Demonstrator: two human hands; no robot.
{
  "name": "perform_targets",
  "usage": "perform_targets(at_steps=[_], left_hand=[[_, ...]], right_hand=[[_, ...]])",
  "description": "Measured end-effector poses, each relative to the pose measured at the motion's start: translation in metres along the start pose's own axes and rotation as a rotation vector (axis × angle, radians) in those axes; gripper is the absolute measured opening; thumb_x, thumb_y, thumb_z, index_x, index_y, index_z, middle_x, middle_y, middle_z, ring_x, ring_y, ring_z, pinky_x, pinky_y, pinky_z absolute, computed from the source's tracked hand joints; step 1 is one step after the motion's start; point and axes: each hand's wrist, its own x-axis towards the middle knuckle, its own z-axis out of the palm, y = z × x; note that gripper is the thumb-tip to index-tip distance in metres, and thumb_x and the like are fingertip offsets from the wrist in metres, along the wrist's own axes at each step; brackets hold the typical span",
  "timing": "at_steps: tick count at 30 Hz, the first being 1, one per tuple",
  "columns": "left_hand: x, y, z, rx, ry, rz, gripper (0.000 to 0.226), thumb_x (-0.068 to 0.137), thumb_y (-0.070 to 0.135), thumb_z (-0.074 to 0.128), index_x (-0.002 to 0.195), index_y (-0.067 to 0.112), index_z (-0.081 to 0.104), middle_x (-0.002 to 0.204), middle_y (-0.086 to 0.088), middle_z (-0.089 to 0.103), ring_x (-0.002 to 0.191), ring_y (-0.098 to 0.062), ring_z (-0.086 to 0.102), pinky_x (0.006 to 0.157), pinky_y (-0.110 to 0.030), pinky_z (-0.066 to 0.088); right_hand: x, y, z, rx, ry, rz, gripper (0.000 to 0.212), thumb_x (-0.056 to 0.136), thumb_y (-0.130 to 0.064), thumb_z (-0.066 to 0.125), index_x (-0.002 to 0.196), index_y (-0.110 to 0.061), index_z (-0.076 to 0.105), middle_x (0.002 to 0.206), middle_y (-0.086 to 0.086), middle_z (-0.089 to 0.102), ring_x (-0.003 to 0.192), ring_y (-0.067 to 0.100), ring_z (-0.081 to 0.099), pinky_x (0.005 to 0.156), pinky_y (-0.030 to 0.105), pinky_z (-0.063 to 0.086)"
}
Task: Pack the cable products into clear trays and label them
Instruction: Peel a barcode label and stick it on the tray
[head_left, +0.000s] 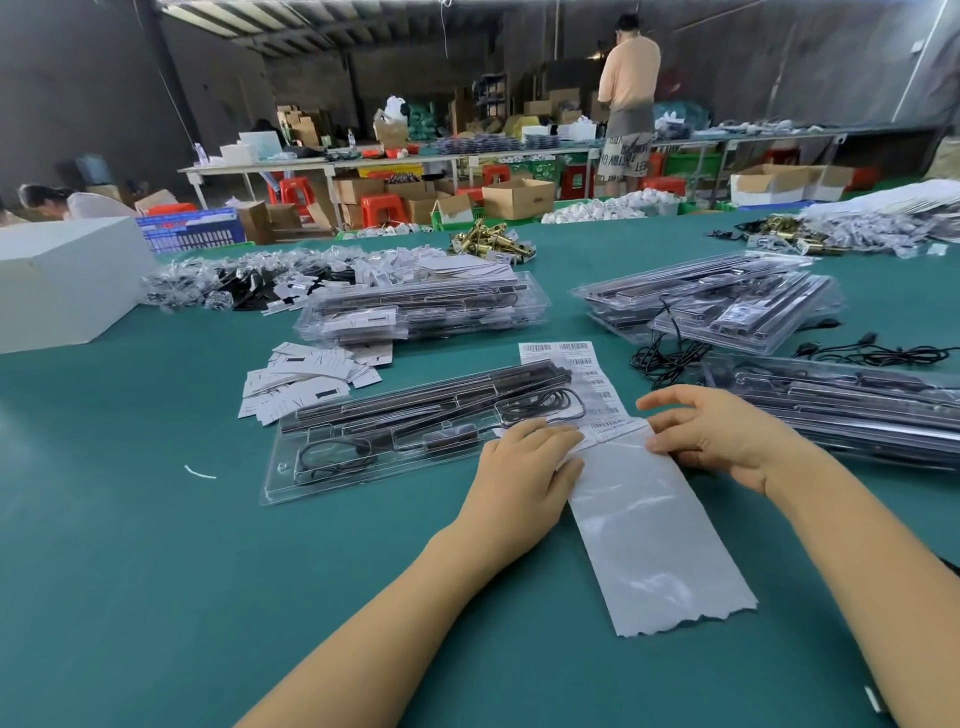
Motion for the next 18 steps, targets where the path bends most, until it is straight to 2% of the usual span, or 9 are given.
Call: perform_targets(at_steps=[4,9,13,18], left_hand=[[0.013,0.008,0.001,0.063,0.000,0.050,0.030,0.098,0.023,0.049,0.123,0.016,0.061,0.125,0.004,0.062,0.126,-0.021,0.044,0.096,-0.038,0.035],[0.043,0.027,0.011,-0.062,-0.017,-0.144,0.029,0.095,0.032,0.054,0.117,0.018,0.064,0.118,0.000,0.063,0.116,-0.025,0.045,0.095,-0.039,0.037],[0.053,0.037,0.027,-0.108,-0.013,-0.176,0.027,0.092,0.038,0.060,0.104,0.016,0.071,0.108,-0.003,0.064,0.106,-0.024,0.049,0.091,-0.038,0.040],[0.052,0.032,0.036,-0.155,0.046,-0.203,0.018,0.090,0.030,0.062,0.096,0.016,0.072,0.101,0.001,0.066,0.099,-0.021,0.050,0.087,-0.034,0.039]], right_hand=[[0.004,0.003,0.003,0.063,0.080,0.013,0.030,0.077,0.008,0.070,0.099,-0.012,0.064,0.083,0.000,0.074,0.062,0.008,0.066,0.046,0.018,0.047],[0.006,0.007,0.006,0.135,0.081,0.023,0.031,0.072,0.007,0.076,0.097,-0.005,0.063,0.091,0.010,0.071,0.077,0.016,0.067,0.058,0.021,0.057],[0.005,0.007,0.003,0.165,0.008,0.034,0.031,0.069,0.009,0.076,0.095,-0.001,0.061,0.085,0.013,0.072,0.073,0.016,0.070,0.059,0.019,0.056],[0.005,0.009,0.000,0.163,-0.032,0.036,0.028,0.073,0.016,0.070,0.096,0.002,0.061,0.079,0.012,0.073,0.072,0.014,0.070,0.061,0.018,0.056]])
